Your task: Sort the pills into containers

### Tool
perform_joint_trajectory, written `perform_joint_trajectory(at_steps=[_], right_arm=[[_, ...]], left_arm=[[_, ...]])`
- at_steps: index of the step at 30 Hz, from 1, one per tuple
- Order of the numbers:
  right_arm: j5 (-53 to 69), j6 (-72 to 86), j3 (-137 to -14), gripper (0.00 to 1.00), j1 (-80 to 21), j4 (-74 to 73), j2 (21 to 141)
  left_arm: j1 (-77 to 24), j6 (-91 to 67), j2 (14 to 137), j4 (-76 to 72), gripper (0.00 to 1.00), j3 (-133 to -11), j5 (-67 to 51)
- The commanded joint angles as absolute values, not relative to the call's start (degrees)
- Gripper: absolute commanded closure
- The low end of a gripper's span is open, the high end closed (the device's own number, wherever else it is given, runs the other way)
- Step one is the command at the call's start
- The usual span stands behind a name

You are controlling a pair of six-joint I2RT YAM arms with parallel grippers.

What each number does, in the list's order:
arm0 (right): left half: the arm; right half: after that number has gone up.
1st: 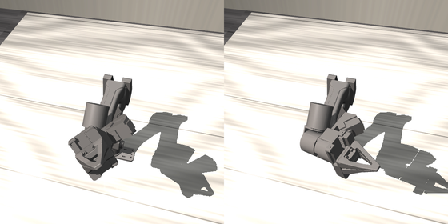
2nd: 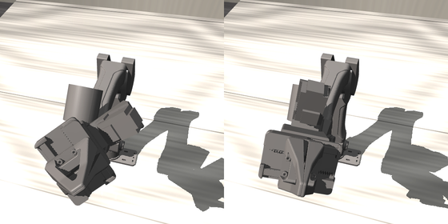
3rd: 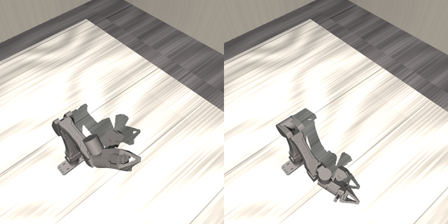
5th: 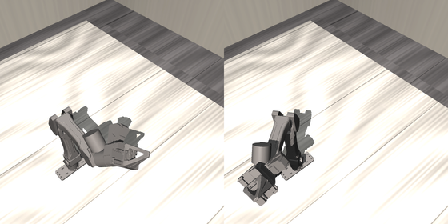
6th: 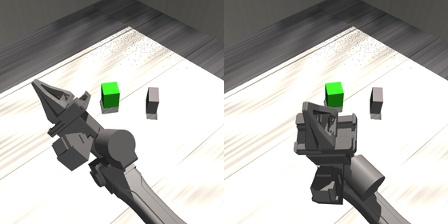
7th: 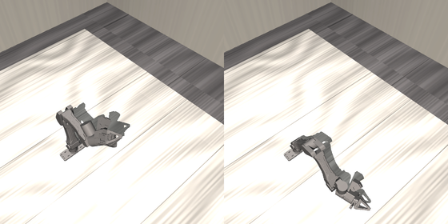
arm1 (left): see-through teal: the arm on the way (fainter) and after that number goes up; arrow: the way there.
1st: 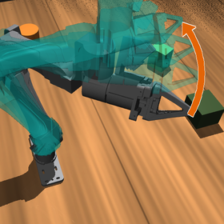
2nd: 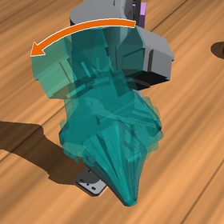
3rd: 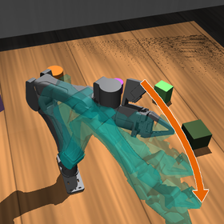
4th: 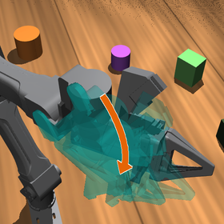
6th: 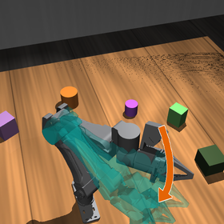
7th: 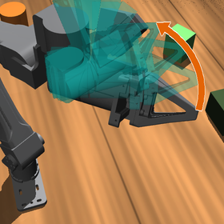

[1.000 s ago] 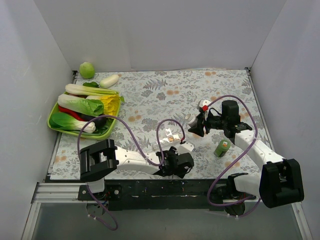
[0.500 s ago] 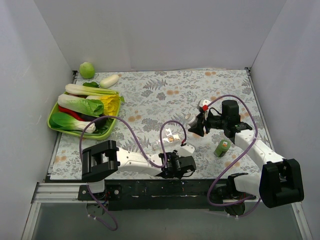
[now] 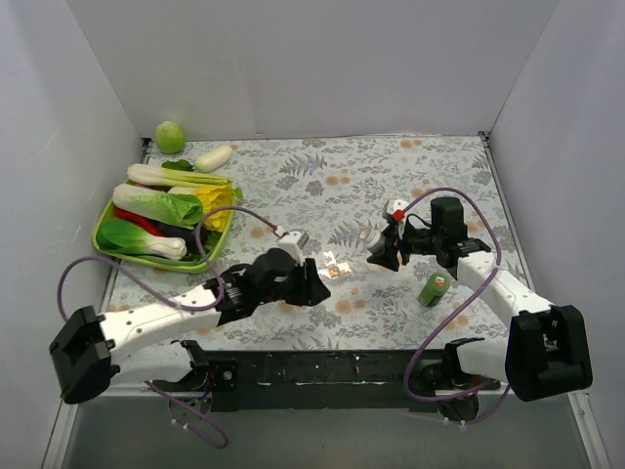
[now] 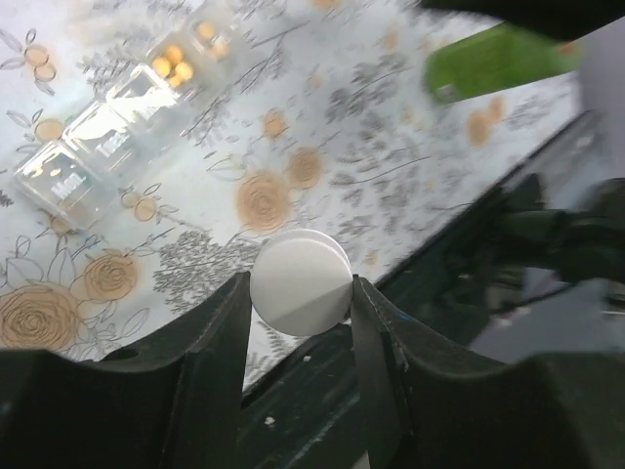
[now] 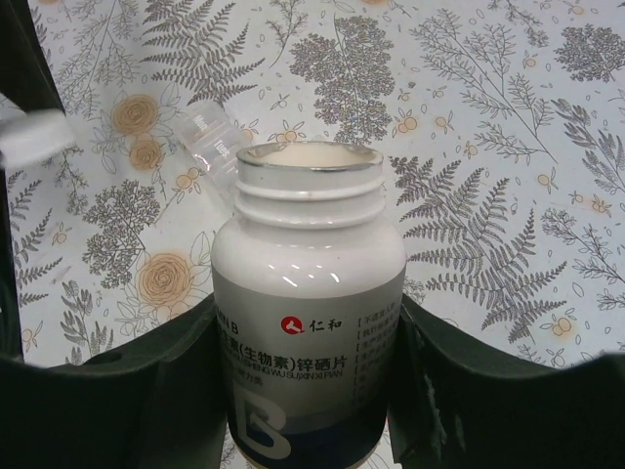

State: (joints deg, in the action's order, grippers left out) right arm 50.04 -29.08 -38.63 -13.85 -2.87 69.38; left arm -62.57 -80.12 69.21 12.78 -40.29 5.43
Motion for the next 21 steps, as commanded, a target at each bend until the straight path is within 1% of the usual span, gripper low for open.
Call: perform_joint_trajectory(at_steps=[1,2,5,10,14,21], right_arm=[[53.26,-34.36,-41.83,0.99,-14.94,-5.62,70.05],[52.74,-34.97,-42.01,0.99,-15.38,-6.93,69.87],[49.94,-37.09,-42.54,0.99,-18.18,-7.91,68.91],[44.75,-39.89,-43.68,0.99,-24.25,-10.36,67.85],[39.74,-42.88,-44.73,0.99,-27.33,-13.88,67.06],[34.81,-44.56,-48.25,0.99,-31.46,-18.1,66.53]], left_arm=[[-53.1,-85.16,57.41,1.94,0.84,-35.08,-12.02],[-49.87,-85.95,56.0,1.24,0.84,-33.68,-13.87],[-44.85,-90.25,52.3,-2.63,0.84,-31.12,-20.99],[-40.61,-96.05,51.42,-8.43,0.85,-29.27,-28.02],[-38.06,-99.13,51.86,-11.42,0.85,-28.57,-30.49],[-36.83,-103.7,53.79,-16.08,0.85,-27.86,-32.87]])
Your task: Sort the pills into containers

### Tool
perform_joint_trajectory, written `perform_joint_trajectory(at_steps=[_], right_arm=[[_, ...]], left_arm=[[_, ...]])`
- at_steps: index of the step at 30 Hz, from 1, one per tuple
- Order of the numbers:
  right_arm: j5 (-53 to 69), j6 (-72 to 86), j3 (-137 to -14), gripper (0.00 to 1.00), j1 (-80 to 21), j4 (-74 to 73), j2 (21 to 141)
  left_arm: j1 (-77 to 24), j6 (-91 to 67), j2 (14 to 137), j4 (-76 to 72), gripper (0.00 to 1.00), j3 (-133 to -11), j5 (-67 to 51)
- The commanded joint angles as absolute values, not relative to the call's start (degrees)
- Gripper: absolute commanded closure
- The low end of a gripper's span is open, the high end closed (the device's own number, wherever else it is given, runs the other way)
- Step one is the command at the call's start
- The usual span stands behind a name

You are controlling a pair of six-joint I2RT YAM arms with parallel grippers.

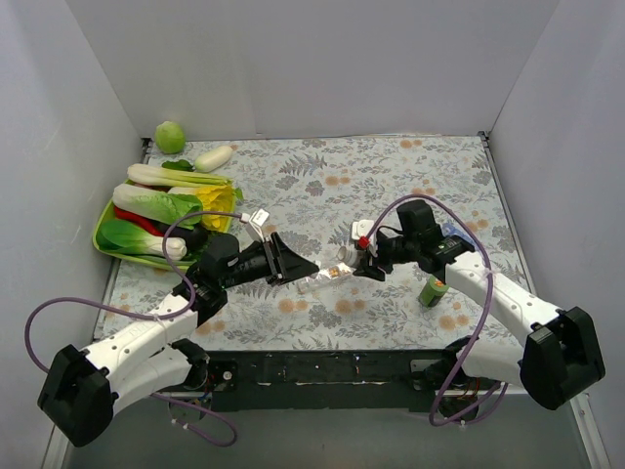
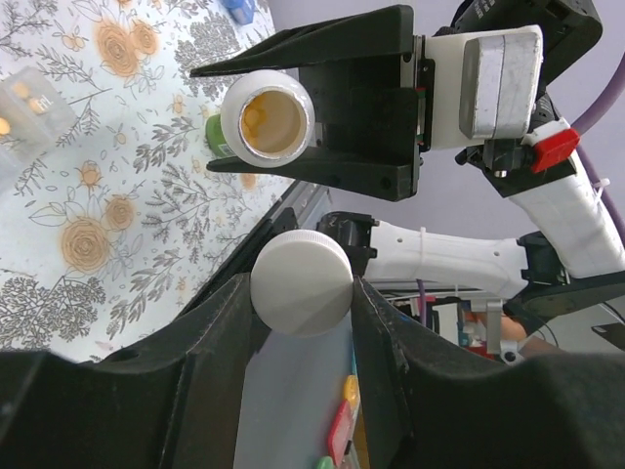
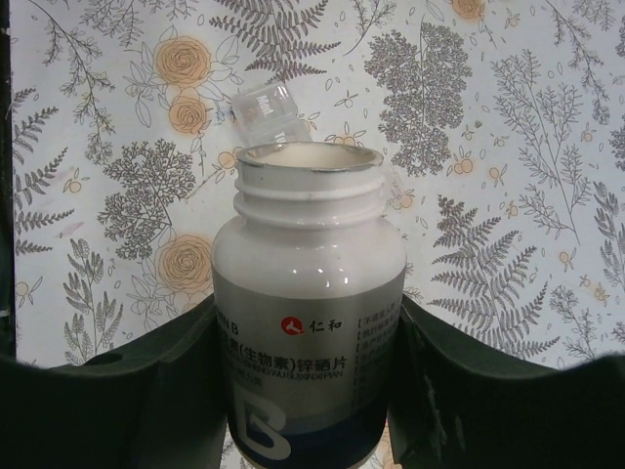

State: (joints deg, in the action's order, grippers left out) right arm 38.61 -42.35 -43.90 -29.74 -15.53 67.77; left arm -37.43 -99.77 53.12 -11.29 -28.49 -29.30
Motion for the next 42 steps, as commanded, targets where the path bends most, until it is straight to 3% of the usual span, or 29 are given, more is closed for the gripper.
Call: perform_joint_trajectory(at_steps=[1,13,28,42], right_arm=[[34.2,-44.56,-48.6,0.98,-31.81,-18.37,66.71],[27.07,-43.33,-53.43,0.99,-37.88,-21.35,68.29],[26.02,-40.43,-55.55,0.99,-42.8,-23.73,68.55],[27.07,-38.06,-57.3,0.99,-43.59,-23.47,71.01]], left_arm=[[-36.83,-104.23,53.96,-16.69,0.85,-27.69,-33.05],[-36.91,-112.32,57.92,-26.19,0.86,-26.72,-33.05],[-36.83,-107.76,59.77,-17.23,0.88,-31.2,-23.82],[-36.91,-107.93,60.65,-17.23,0.89,-31.73,-24.08]])
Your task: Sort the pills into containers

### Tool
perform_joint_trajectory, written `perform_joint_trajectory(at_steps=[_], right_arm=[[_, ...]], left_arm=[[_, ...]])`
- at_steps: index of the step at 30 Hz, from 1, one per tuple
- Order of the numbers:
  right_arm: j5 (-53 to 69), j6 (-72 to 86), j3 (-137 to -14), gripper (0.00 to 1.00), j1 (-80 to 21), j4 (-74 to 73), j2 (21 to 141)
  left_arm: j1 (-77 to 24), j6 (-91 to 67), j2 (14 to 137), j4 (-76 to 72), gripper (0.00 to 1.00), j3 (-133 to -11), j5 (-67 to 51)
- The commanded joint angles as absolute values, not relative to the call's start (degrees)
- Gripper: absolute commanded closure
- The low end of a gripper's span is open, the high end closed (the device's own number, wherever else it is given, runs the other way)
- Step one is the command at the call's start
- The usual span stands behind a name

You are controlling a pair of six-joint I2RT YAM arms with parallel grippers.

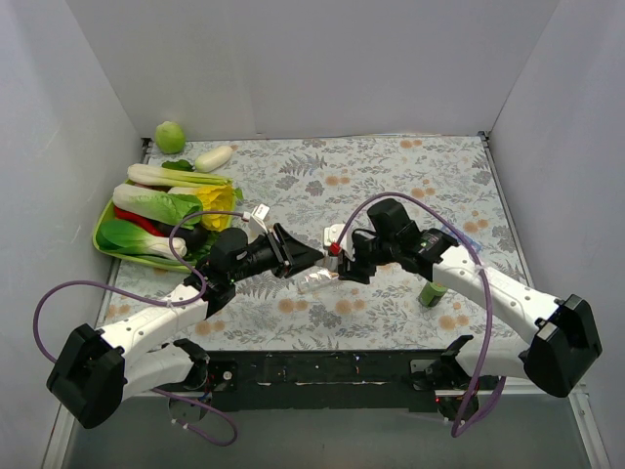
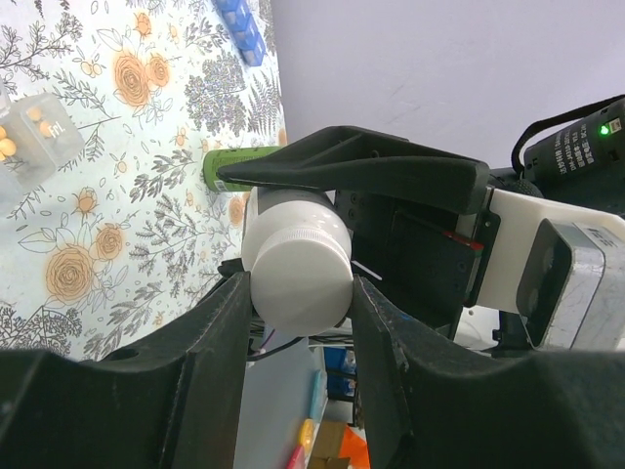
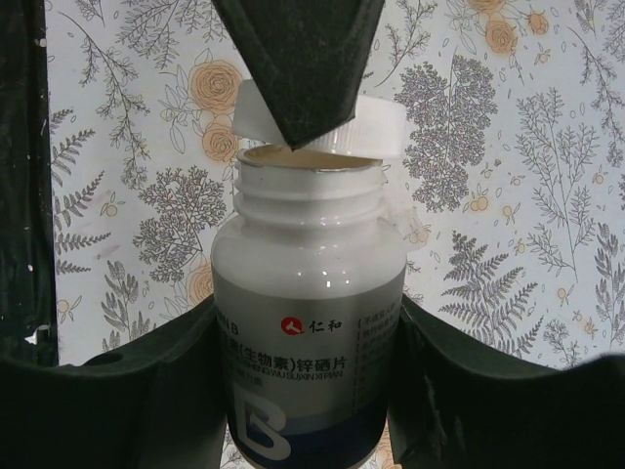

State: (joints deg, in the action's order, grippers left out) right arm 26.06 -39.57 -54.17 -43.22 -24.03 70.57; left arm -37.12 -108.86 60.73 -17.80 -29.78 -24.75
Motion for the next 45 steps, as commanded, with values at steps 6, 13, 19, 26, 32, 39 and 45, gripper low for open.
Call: perform_joint_trajectory(at_steps=[6,13,19,26,32,39,45], right_arm=[[26.02,-36.22,-58.88,0.99,-43.68,-23.64,73.03],[26.28,-33.93,-60.64,0.99,-43.77,-24.26,74.79],[25.31,-32.87,-61.78,0.99,-43.94,-25.4,76.37],[27.68,-32.08,-62.23,0.99,-43.95,-25.31,76.55],[33.39,-30.06,-61.96,0.99,-43.25,-23.74,76.29],[40.33,-27.42,-60.56,0.99,-40.61,-21.01,74.53],[44.65,-26.37,-59.15,0.99,-39.38,-19.86,74.27]], left_arm=[[-37.44,-107.84,60.82,-17.05,0.89,-31.82,-23.38],[-38.23,-106.88,61.17,-14.77,0.91,-32.52,-19.69],[-39.2,-104.07,62.4,-10.38,0.92,-35.59,-17.67],[-39.9,-101.6,64.51,-6.68,0.92,-37.79,-17.22],[-39.99,-102.65,64.16,-10.62,0.92,-35.86,-19.6],[-39.99,-105.03,62.76,-14.94,0.92,-33.4,-21.8],[-39.9,-105.64,61.7,-15.65,0.92,-34.01,-23.46]])
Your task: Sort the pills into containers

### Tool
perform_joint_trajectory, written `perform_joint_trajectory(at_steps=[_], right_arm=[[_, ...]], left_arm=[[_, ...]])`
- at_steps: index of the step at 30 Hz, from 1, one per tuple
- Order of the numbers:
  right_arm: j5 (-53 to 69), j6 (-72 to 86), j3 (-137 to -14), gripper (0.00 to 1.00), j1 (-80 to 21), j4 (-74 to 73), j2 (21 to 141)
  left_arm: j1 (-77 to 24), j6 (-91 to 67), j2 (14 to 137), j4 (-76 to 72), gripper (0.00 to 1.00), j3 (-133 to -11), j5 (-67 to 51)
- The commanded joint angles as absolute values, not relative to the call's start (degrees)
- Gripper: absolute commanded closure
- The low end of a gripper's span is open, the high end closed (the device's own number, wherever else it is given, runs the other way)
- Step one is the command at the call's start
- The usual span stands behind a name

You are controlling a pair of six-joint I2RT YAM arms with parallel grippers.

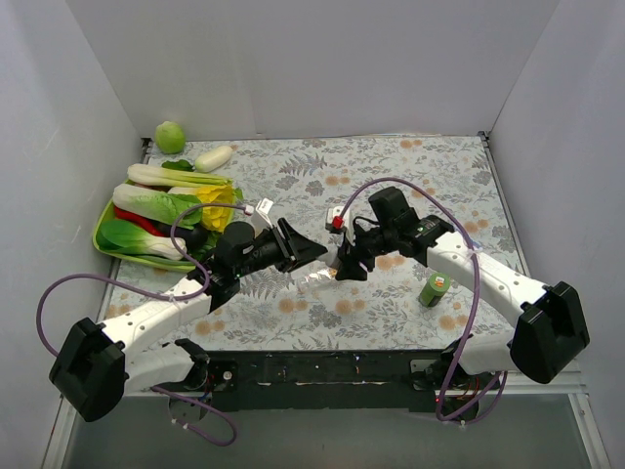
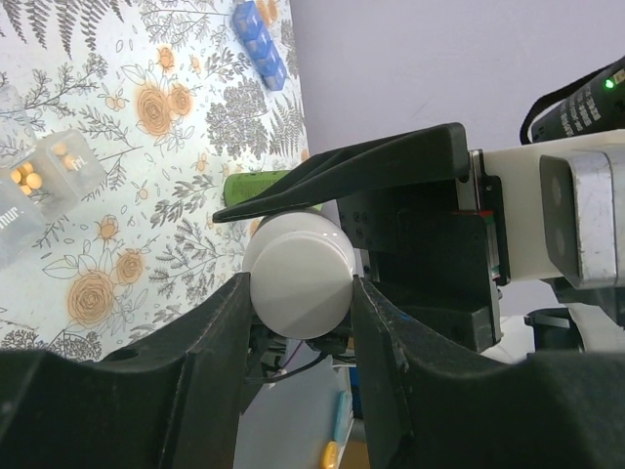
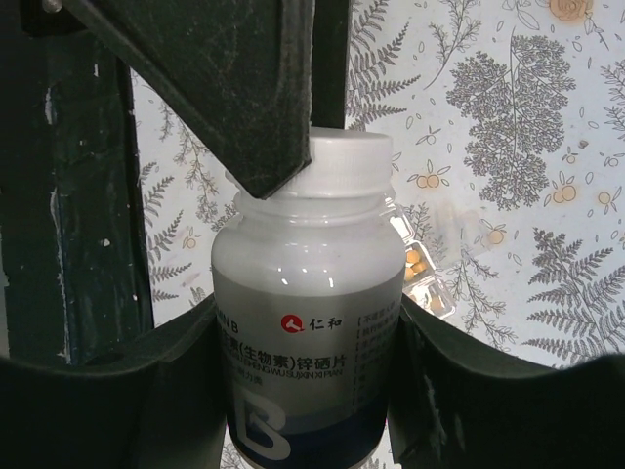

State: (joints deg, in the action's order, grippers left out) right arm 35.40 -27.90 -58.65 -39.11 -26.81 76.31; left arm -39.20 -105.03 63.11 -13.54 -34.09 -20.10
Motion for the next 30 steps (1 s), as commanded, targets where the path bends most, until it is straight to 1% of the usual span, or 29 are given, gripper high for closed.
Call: perform_joint_trajectory(at_steps=[1,11,18,25,30], right_arm=[[45.08,-26.28,-59.06,0.99,-39.46,-19.6,74.18],[49.92,-24.44,-57.39,0.99,-38.24,-16.79,73.74],[56.77,-19.79,-56.08,0.99,-37.0,-14.07,74.97],[64.59,-9.77,-52.39,0.99,-34.37,-4.67,75.23],[69.87,-3.53,-49.67,0.99,-33.14,3.33,75.67]], left_arm=[[-39.9,-105.38,61.61,-15.47,0.92,-34.19,-23.64],[-39.9,-100.56,62.93,-14.76,0.92,-36.38,-30.4],[-39.81,-87.03,65.83,-6.68,0.92,-42.09,-35.86],[-39.47,-78.85,66.09,-7.91,0.92,-42.63,-40.42],[-38.15,-74.45,67.5,-7.65,0.91,-44.64,-46.83]])
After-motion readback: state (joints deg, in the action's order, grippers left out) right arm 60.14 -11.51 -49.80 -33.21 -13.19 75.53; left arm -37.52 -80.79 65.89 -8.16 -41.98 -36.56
